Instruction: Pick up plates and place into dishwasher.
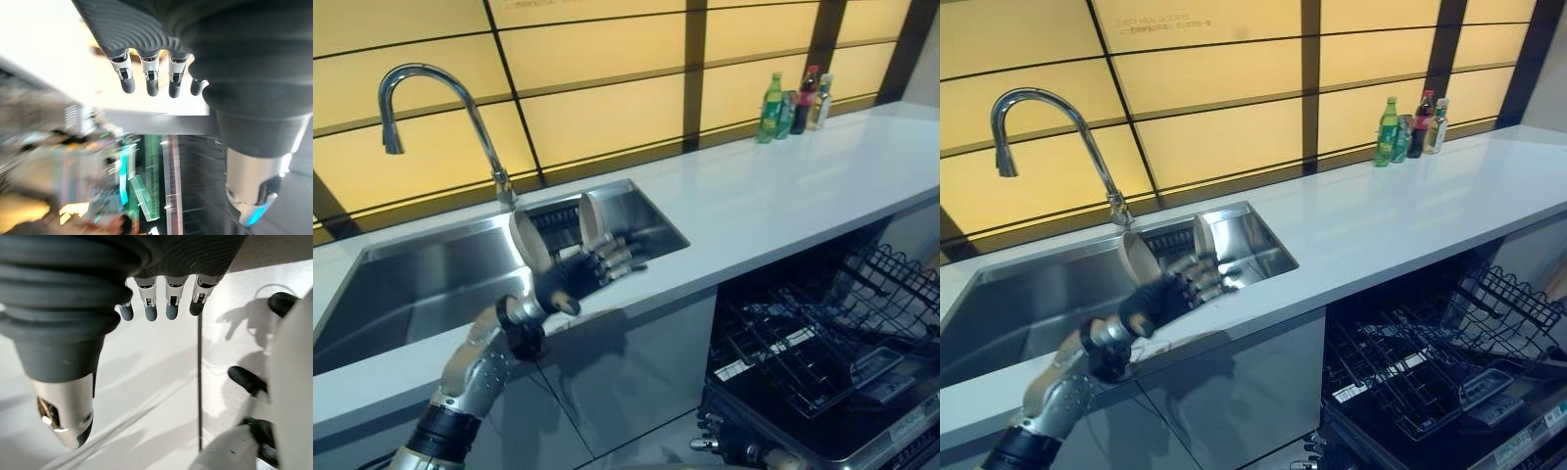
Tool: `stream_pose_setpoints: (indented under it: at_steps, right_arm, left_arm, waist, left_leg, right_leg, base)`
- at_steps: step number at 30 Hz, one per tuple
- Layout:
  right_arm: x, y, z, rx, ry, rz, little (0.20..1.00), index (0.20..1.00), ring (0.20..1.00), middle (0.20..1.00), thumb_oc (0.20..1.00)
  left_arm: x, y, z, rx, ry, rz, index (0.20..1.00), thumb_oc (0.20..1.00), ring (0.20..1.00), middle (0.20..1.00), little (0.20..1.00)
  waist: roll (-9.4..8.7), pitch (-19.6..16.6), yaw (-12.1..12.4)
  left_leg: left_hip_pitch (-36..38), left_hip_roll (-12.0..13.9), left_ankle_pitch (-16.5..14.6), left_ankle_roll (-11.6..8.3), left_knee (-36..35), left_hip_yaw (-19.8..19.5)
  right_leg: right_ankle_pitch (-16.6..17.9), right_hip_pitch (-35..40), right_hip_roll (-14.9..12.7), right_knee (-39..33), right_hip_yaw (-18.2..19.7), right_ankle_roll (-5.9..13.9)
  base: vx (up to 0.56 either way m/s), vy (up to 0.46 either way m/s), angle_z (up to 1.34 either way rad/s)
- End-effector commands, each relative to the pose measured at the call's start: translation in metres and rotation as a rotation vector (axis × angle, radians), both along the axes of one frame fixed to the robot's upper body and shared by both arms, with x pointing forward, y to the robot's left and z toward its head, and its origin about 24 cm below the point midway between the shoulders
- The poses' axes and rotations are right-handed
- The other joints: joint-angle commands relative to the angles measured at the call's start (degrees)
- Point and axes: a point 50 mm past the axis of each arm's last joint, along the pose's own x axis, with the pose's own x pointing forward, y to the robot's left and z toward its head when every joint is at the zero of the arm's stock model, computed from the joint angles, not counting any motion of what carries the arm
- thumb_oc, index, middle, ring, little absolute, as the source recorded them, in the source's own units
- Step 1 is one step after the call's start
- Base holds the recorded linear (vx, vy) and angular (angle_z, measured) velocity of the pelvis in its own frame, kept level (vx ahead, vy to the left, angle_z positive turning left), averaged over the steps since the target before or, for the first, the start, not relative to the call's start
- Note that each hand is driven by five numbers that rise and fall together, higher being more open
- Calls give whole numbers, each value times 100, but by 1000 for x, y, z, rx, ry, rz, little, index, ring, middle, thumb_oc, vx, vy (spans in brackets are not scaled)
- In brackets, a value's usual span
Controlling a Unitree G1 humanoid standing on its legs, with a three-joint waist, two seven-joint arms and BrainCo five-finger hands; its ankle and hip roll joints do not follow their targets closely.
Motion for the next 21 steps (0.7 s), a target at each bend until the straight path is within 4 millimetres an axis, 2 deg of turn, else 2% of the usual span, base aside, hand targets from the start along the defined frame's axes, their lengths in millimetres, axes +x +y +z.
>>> stream_pose_setpoints:
  at_steps: [1, 3, 4, 5, 6, 8, 9, 10, 12, 14, 17, 21]
  right_arm:
    - [26, 24, 8, 53, -104, 22, 1000, 1000, 1000, 1000, 1000]
    - [27, 25, 8, 49, -101, 27, 1000, 1000, 1000, 1000, 1000]
    - [28, 24, 9, 51, -98, 28, 1000, 1000, 1000, 1000, 1000]
    - [29, 23, 11, 53, -100, 23, 1000, 1000, 1000, 1000, 1000]
    - [31, 23, 12, 59, -103, 19, 1000, 1000, 1000, 1000, 1000]
    - [37, 21, 16, 71, -115, 24, 1000, 1000, 1000, 1000, 1000]
    - [39, 21, 18, 80, -123, 25, 1000, 1000, 1000, 1000, 1000]
    - [44, 21, 24, 98, -146, 34, 1000, 1000, 1000, 1000, 1000]
    - [47, 22, 29, 118, -170, 41, 1000, 1000, 1000, 1000, 1000]
    - [50, 18, 39, 138, -217, 40, 1000, 1000, 1000, 1000, 1000]
    - [50, 13, 45, 149, -250, 40, 1000, 1000, 1000, 1000, 1000]
    - [50, 1, 50, 144, -267, 66, 1000, 1000, 1000, 1000, 1000]
  left_arm:
    - [14, 31, 63, -52, -235, 260, 1000, 1000, 1000, 1000, 1000]
    - [21, 57, 80, 30, -312, 536, 1000, 1000, 1000, 1000, 1000]
    - [25, 85, 93, 149, -405, 794, 1000, 1000, 1000, 1000, 1000]
    - [28, 100, 103, 235, -461, 929, 1000, 1000, 1000, 1000, 1000]
    - [29, 106, 109, 279, -494, 1007, 1000, 1000, 1000, 1000, 1000]
    - [31, 132, 125, 497, -585, 1224, 1000, 1000, 1000, 1000, 1000]
    - [32, 136, 128, 588, -620, 1282, 1000, 1000, 1000, 1000, 1000]
    - [32, 142, 133, 753, -688, 1379, 1000, 1000, 1000, 1000, 1000]
    - [33, 147, 134, 869, -733, 1439, 1000, 1000, 1000, 1000, 1000]
    - [32, 153, 133, 1063, -805, 1519, 1000, 1000, 1000, 1000, 1000]
    - [32, 152, 129, 1208, -916, 1536, 1000, 1000, 1000, 1000, 1000]
    - [36, 158, 122, 1568, -1087, 1501, 1000, 1000, 1000, 1000, 1000]
  waist:
    - [-283, 221, 64]
    - [-260, 209, 67]
    - [-225, 187, 66]
    - [-197, 177, 54]
    - [-205, 175, 53]
    - [-171, 155, 54]
    - [-176, 155, 56]
    - [-162, 163, 45]
    - [-174, 178, 33]
    - [-199, 212, -2]
    - [-229, 241, -43]
    - [-228, 297, -186]
  left_leg:
    - [57, -698, -393, 386, 46, 162]
    - [64, -691, -382, 369, 46, 168]
    - [56, -679, -369, 356, 46, 197]
    - [52, -677, -361, 353, 46, 216]
    - [49, -676, -359, 351, 46, 217]
    - [28, -666, -340, 343, 46, 253]
    - [18, -666, -332, 344, 46, 257]
    - [-3, -668, -315, 350, 46, 259]
    - [-17, -673, -303, 359, 46, 257]
    - [-32, -685, -297, 373, 46, 258]
    - [-36, -693, -308, 384, 46, 270]
    - [-2, -697, -336, 393, 46, 367]
  right_leg:
    - [-366, 196, -296, 52, 61, 432]
    - [-384, 217, -286, 52, 30, 428]
    - [-393, 219, -280, 52, 15, 430]
    - [-397, 216, -273, 52, -1, 439]
    - [-403, 217, -270, 52, -14, 441]
    - [-407, 206, -257, 52, -24, 445]
    - [-404, 199, -250, 52, -26, 447]
    - [-394, 181, -239, 52, -15, 453]
    - [-382, 169, -233, 52, -19, 461]
    - [-359, 145, -222, 52, -2, 481]
    - [-342, 126, -216, 52, -1, 502]
    - [-301, 107, -217, 52, 63, 541]
  base:
    - [35, -21, 11]
    - [44, -2, 12]
    - [49, 15, 7]
    - [45, 17, 2]
    - [46, 15, 1]
    - [49, 20, 0]
    - [44, 24, -3]
    - [34, 19, 0]
    - [36, 17, 2]
    - [46, 16, 5]
    - [48, 29, 2]
    - [68, 71, -1]
